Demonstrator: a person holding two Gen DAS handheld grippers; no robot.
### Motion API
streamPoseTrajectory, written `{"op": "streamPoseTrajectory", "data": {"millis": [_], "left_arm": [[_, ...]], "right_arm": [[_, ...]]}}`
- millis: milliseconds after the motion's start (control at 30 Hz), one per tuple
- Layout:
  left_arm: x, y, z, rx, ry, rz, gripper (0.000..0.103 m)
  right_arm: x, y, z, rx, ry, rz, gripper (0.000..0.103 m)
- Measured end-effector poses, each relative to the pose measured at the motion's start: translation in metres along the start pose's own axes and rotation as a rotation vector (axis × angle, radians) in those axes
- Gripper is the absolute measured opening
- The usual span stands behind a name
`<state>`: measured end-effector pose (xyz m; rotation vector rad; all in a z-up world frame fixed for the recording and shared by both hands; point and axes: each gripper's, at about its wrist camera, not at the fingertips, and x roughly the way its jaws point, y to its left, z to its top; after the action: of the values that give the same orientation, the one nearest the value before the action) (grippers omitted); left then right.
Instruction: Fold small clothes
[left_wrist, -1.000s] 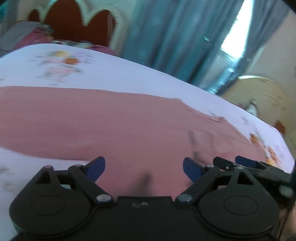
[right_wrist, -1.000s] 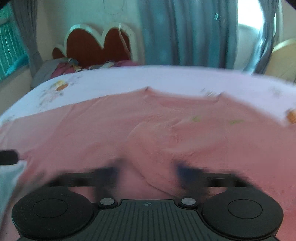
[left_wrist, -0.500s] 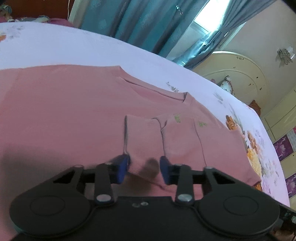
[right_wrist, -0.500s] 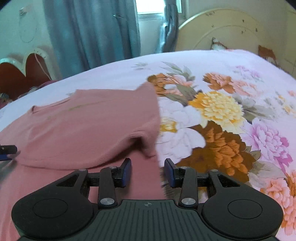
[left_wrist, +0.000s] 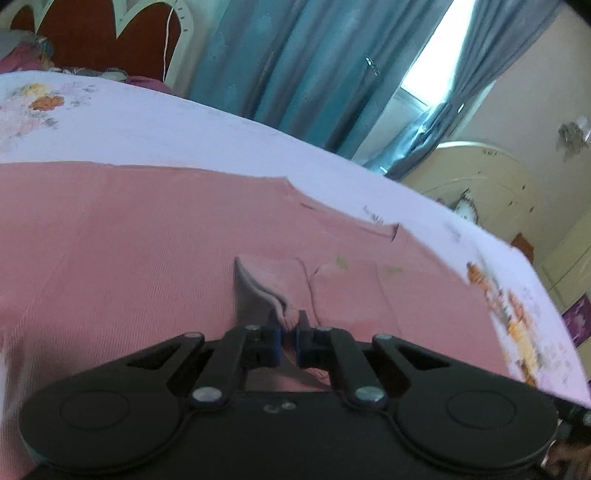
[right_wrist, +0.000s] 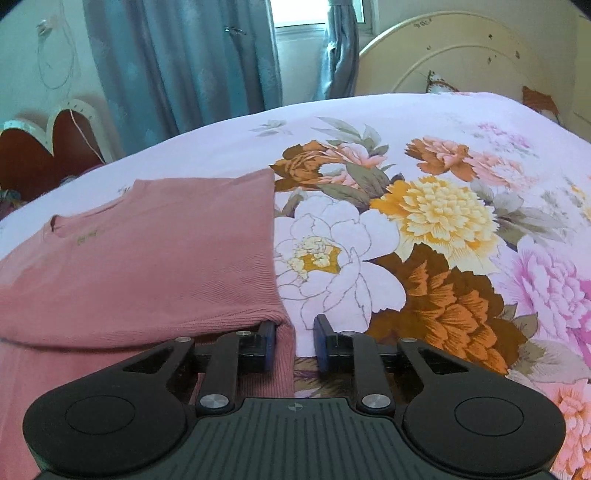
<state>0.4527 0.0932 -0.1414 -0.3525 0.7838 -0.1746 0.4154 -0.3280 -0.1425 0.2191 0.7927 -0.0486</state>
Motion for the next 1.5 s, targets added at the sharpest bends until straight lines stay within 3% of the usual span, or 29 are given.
{"op": "streamPoseTrajectory", "data": {"millis": [133,233,267,333,500,567,600,633,667,700,733,767,900,1000,1067,1133,1200,1267,1367,1433,1500], "left_arm": [[0.012,-0.004,-0.005,0.002,0.033,0.007,0.009],[0.008,0.0,-0.004,0.006,0.06,0.003,0.034],[-0.001,0.004,-0.003,0.012,0.045,0.008,0.051],[-0.01,0.005,0.004,0.037,-0.003,0.035,0.062],[0.02,0.001,0.026,0.046,0.054,0.012,0.046],[0.034,-0.003,0.029,0.073,0.074,0.084,0.034],[0.033,-0.005,0.031,0.068,0.064,0.111,0.032],[0.029,-0.007,0.033,0.067,0.046,0.147,0.034],[0.019,-0.012,0.035,0.085,0.0,0.19,0.046],[0.01,-0.018,0.036,0.112,-0.055,0.193,0.052],[0.004,-0.023,0.036,0.134,-0.085,0.168,0.066],[0.006,-0.031,0.037,0.158,-0.08,0.134,0.073],[0.047,-0.069,0.037,0.253,0.019,0.049,0.069],[0.071,-0.075,0.036,0.276,0.045,0.075,0.068],[0.076,-0.069,0.038,0.275,0.034,0.103,0.069],[0.073,-0.054,0.036,0.263,0.034,0.138,0.069],[0.07,-0.041,0.037,0.237,0.03,0.121,0.069],[0.07,-0.042,0.035,0.272,0.039,0.116,0.069],[0.069,-0.05,0.035,0.295,0.031,0.136,0.065],[0.061,-0.058,0.036,0.295,-0.01,0.114,0.066],[0.053,-0.064,0.032,0.301,-0.002,0.099,0.066]], "right_arm": [[0.0,0.002,0.002,-0.034,0.019,0.002,0.022],[-0.011,0.004,0.002,-0.097,0.037,0.029,0.022],[-0.02,0.003,0.001,-0.105,0.015,0.036,0.022],[-0.038,-0.002,0.004,-0.083,-0.049,0.062,0.022],[-0.022,0.014,0.027,-0.073,-0.04,0.107,0.022],[-0.001,0.028,0.029,-0.101,0.027,0.116,0.022],[0.014,0.034,0.027,-0.131,0.094,0.089,0.022],[0.018,0.035,0.026,-0.141,0.101,0.082,0.022],[0.014,0.035,0.028,-0.136,0.079,0.092,0.022],[0.009,0.033,0.031,-0.12,0.053,0.107,0.022],[0.006,0.031,0.034,-0.105,0.027,0.12,0.022],[0.008,0.032,0.04,-0.091,0.009,0.13,0.022],[0.043,0.063,0.057,-0.097,0.048,0.209,0.022],[0.062,0.092,0.065,-0.186,0.058,0.299,0.022],[0.071,0.094,0.075,-0.225,0.053,0.311,0.022],[0.086,0.076,0.091,-0.207,0.023,0.209,0.022],[0.106,0.04,0.114,-0.087,0.024,0.097,0.021],[0.119,0.019,0.128,-0.051,0.045,0.086,0.022],[0.117,0.026,0.129,-0.144,0.055,0.083,0.022],[0.111,0.027,0.126,-0.14,0.063,0.08,0.022],[0.102,0.026,0.118,-0.131,0.078,0.081,0.021]]}}
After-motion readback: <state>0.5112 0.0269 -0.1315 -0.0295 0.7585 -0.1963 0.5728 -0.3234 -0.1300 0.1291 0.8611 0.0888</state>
